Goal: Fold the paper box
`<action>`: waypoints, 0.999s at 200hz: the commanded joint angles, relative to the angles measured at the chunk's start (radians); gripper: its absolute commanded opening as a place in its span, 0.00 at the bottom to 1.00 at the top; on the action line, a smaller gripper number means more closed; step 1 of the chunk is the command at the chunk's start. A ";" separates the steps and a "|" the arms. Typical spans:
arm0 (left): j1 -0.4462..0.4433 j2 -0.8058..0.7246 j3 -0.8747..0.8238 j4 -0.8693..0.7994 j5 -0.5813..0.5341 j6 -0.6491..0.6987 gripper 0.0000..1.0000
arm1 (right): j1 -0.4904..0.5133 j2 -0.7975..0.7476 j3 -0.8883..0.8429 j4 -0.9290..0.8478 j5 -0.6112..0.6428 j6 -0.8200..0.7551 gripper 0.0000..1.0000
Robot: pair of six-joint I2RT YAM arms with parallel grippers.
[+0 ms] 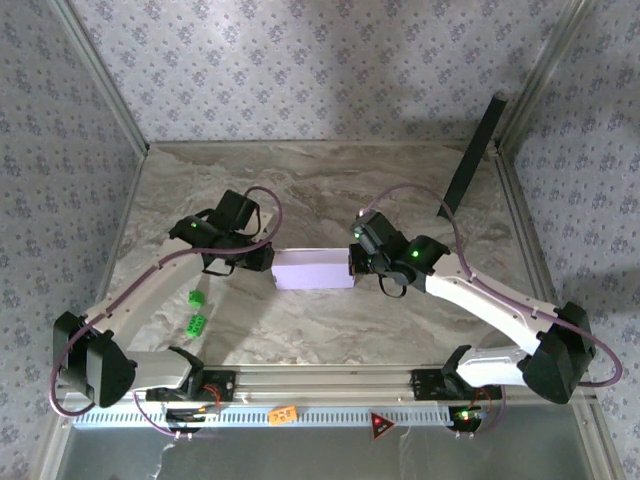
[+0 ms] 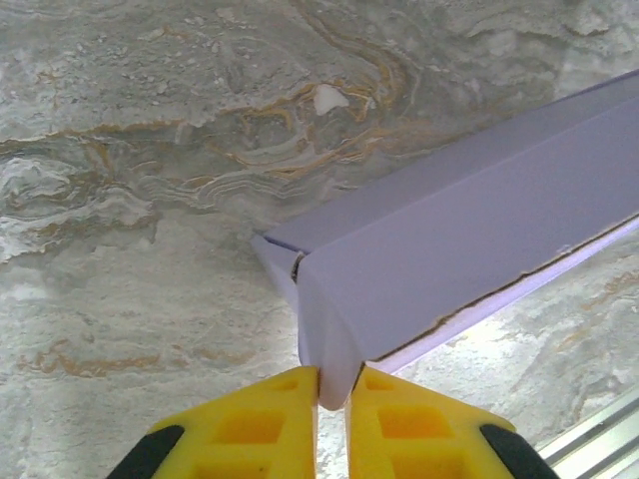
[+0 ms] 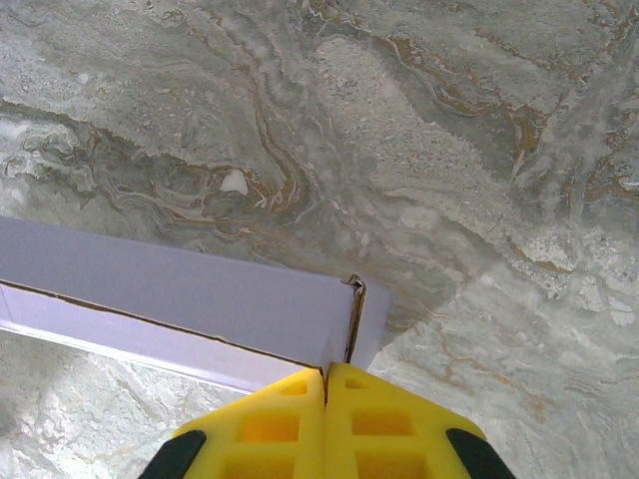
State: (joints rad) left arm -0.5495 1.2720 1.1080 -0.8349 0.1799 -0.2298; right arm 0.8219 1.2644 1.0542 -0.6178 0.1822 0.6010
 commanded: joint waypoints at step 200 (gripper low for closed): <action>0.022 0.071 0.107 0.016 0.207 -0.038 0.14 | -0.008 0.096 0.112 -0.124 -0.069 -0.038 0.00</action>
State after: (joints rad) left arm -0.5224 1.3323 1.1675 -0.8505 0.2848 -0.2634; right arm 0.8043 1.3411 1.1500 -0.7235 0.1795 0.5827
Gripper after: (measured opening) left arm 0.149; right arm 0.052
